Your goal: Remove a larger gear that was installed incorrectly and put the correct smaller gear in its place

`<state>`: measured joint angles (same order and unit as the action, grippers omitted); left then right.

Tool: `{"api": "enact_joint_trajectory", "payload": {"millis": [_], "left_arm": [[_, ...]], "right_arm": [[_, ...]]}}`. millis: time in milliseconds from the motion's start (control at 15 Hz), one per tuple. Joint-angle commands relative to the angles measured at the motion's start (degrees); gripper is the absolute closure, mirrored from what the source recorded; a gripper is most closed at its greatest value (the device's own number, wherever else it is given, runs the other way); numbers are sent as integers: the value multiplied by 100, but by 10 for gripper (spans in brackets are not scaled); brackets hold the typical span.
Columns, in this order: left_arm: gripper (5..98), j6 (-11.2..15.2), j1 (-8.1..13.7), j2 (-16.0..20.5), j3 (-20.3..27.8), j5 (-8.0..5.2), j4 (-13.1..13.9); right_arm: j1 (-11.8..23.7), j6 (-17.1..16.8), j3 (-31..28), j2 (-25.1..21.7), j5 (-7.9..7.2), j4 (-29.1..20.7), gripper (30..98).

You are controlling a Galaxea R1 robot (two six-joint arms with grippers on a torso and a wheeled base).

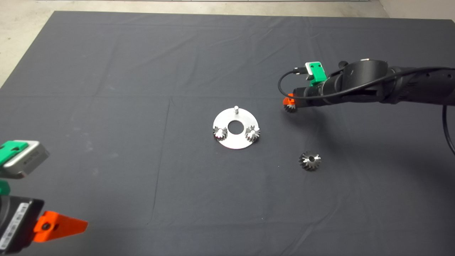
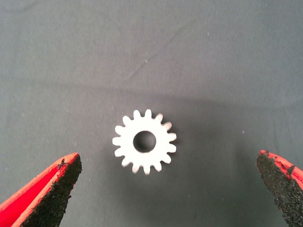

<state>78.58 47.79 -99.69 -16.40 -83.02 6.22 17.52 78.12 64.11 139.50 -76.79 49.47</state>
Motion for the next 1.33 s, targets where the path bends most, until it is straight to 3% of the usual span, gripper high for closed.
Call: {"api": "enact_joint_trajectory", "payload": {"millis": [0,467,800,933,1267], "left_arm": [[54,8,-32,-29,68,-35,64],[54,-9,-111,-29,68,-30,64],[54,-9,-111,-29,68,-30,64],[54,-1,-111,-29,68,-30,64],[54,-1,-129,-18,68,-30,64]], "right_arm": [[-94,37,3,-23,111,409,307],[-266,17,-6,-14,111,809,307],[-266,13,87,76,278,871,331],[-266,37,126,100,287,871,385],[-292,37,161,100,294,871,430]]}}
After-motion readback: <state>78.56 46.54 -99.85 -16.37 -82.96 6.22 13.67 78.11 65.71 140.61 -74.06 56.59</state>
